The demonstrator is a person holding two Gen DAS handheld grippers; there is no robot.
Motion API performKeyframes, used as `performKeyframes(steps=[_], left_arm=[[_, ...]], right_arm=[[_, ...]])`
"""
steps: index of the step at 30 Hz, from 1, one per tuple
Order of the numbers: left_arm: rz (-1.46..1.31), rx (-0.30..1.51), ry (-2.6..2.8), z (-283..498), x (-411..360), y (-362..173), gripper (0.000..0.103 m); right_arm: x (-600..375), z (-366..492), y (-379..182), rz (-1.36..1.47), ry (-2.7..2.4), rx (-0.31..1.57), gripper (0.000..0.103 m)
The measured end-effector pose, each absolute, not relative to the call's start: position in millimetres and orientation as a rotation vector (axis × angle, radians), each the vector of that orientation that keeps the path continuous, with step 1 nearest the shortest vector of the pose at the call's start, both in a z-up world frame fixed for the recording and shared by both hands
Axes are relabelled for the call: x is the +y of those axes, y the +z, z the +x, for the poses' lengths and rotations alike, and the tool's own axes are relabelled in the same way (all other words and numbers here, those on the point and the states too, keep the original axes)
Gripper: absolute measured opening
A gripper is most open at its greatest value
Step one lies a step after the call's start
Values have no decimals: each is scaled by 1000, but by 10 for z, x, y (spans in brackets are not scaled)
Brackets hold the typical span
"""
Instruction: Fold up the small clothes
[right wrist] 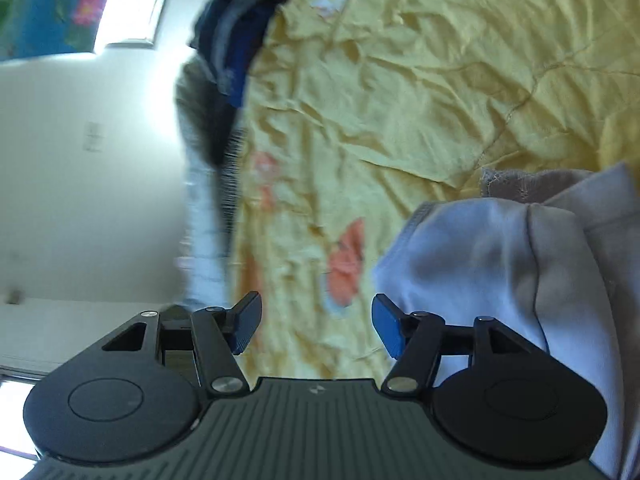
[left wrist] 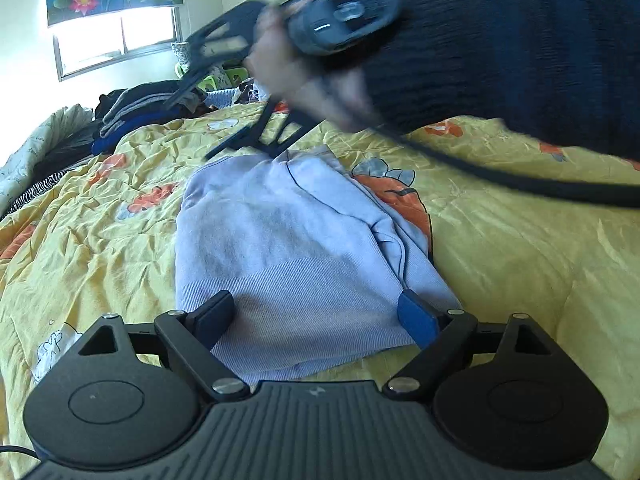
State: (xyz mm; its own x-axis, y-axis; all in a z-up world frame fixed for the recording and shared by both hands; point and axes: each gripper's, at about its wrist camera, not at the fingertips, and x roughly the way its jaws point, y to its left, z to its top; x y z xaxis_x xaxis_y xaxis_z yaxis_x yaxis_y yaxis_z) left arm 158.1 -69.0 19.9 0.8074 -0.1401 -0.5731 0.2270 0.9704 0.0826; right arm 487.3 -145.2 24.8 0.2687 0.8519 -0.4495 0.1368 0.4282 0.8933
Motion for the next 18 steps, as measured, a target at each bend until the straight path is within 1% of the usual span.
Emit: performKeyframes(steps=[2,5,6,7,8,9,10,11,13,16,18], left_arm=[[156,601,-196,1581,-708,198,90],[158,599,-197,1575,-710,194,91],[159,597,-197,1578,-702,189,91],[159,595,-196,1576,-703,186,91],[159,593,-195,1574,-703,186,91],[160,592,-194,1575,-703,184,91],[160,592,-194,1577,-702,183,91],[161,592,-194,1587,-696,181,91],[160,593,-195,1581,-701,185,91],[159,590,-197,1578,-690,182,91],[161,588,-195,1577,-695,179,92]], right_arm=[[-1625,4867,346,1000,592,1179,67],[-1829,4995,217,981,470,1195,68],[-1878,5041,130,961,420,1209,66],[-1897,5069,67,923,380,1215,52],[-1878,5090,-9,892,379,1205,43],[-1881,5092,-22,885,375,1201,43],[-1880,5070,0,882,367,1195,43],[-1881,5035,58,858,369,1183,50],[-1867,4889,236,783,413,1142,58],[-1848,4544,421,751,558,1123,69],[-1838,4326,423,722,619,1152,71]])
